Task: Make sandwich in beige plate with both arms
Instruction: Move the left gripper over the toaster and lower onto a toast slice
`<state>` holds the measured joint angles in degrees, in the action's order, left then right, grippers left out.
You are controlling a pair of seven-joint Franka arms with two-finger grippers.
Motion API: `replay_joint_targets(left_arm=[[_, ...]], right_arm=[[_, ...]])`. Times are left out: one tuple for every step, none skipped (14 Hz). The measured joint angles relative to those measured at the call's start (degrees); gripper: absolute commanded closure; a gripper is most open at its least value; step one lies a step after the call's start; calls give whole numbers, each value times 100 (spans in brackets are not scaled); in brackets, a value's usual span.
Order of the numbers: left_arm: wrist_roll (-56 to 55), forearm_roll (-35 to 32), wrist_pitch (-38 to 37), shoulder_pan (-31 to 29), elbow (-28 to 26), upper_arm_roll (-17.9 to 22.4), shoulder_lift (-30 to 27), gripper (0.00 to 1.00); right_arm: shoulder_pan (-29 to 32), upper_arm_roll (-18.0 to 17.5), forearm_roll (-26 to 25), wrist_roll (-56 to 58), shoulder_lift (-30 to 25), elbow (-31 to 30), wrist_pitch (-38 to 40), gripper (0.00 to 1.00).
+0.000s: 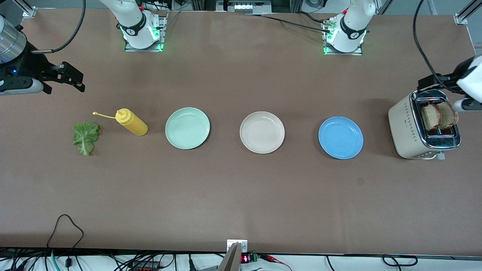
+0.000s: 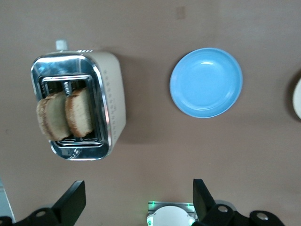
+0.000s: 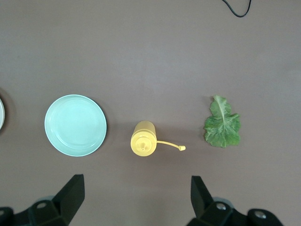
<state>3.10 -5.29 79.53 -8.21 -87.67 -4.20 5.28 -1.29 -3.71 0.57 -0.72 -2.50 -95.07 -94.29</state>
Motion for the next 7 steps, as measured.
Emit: replay_joint_targets(left_arm=[[129, -134, 86, -159, -95, 3, 33, 0], [300, -224, 297, -296, -242, 6, 63, 0], [502, -271, 603, -423, -448, 8, 82, 0], [697, -287, 934, -555, -674, 9, 98, 1], [858, -288, 1233, -693, -917, 10, 113, 1], [972, -288, 1503, -811, -1161, 10, 121, 1], [1030, -288, 1779, -900, -1403, 11, 122, 1]], right_arm=[[0, 0, 0, 0, 0, 0, 0, 0], [0, 0, 0, 0, 0, 0, -1, 0], [0, 0, 0, 0, 0, 0, -1, 0], [0, 0, 0, 0, 0, 0, -1, 0], [0, 0, 0, 0, 0, 0, -2, 0], [-1, 0, 0, 0, 0, 0, -2, 0], [-1, 0, 0, 0, 0, 0, -2, 0]])
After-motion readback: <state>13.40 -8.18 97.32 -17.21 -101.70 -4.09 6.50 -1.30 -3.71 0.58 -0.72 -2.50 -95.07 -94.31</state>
